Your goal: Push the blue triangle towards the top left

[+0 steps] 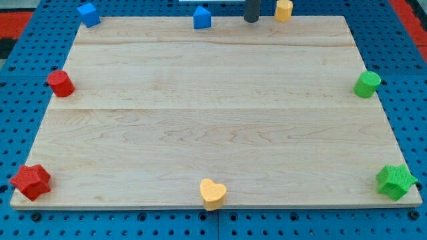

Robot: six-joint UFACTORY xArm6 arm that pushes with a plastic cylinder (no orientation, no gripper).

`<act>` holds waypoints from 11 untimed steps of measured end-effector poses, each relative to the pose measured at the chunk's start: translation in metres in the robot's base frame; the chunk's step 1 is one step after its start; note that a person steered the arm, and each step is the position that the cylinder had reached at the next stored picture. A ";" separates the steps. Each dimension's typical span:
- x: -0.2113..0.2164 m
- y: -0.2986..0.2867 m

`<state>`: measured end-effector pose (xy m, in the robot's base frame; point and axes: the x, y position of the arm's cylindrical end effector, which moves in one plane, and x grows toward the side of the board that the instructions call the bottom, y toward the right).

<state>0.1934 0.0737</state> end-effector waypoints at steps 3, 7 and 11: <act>-0.001 -0.053; -0.002 -0.158; 0.023 -0.229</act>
